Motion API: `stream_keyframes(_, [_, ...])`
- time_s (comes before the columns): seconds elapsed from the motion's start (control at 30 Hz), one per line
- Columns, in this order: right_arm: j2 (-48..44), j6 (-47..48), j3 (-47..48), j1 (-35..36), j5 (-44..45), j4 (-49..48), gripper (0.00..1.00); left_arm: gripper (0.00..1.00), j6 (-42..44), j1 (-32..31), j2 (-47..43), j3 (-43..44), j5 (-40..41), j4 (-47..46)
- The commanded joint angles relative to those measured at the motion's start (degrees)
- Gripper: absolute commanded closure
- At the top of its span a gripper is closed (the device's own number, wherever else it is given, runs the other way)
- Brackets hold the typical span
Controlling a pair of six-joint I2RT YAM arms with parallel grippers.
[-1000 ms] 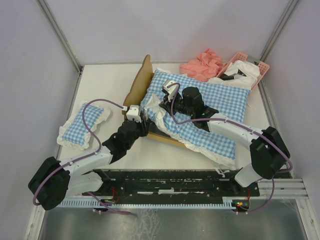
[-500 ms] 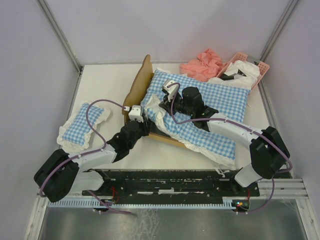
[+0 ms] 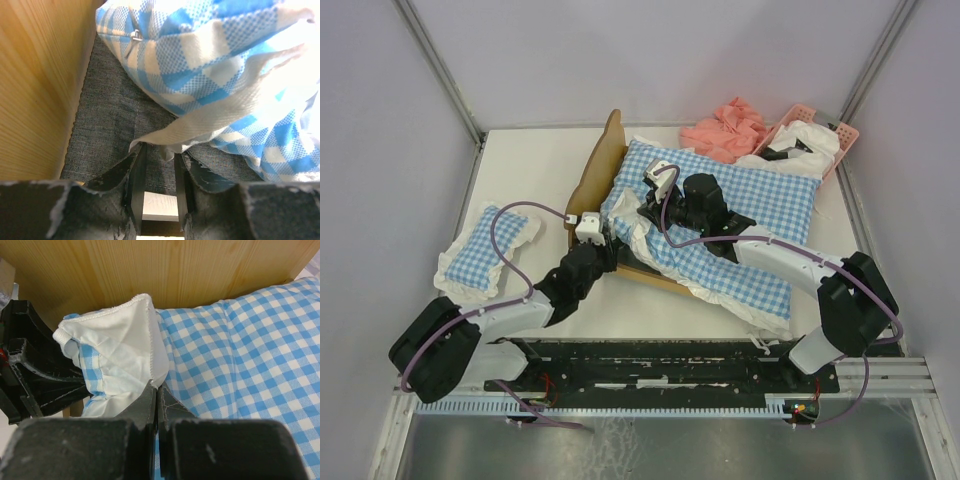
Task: Set up the pet bed
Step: Cross the ropes on the bed frame.
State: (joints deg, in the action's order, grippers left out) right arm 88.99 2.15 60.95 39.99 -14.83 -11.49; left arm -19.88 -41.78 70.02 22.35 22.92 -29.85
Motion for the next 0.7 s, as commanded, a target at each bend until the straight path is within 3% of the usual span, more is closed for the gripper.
stream_keyframes(0.0, [0.0,-0.7,2.6,-0.4,-0.3,-1.9,0.98,0.67,1.7,-0.2,1.1,1.0,2.0,-3.5])
stream_keyframes(0.13, [0.0,-0.9,2.7,-0.4,0.0,-1.7,0.98,0.88,2.3,-0.2,-0.7,0.9,-0.3,-2.9])
stream_keyframes(0.23, [0.0,-1.0,2.7,-0.4,0.7,-1.4,0.98,0.96,2.3,-0.2,-4.3,1.4,-2.1,0.9])
stream_keyframes(0.43, [0.3,-1.6,3.0,-0.4,0.7,-1.2,0.98,0.97,0.6,-0.2,-13.3,2.6,-7.4,11.3])
stream_keyframes(0.67, [-0.4,-2.6,2.6,-0.3,-1.4,-0.2,0.98,0.97,-1.8,-0.1,-17.5,5.5,-11.8,25.5])
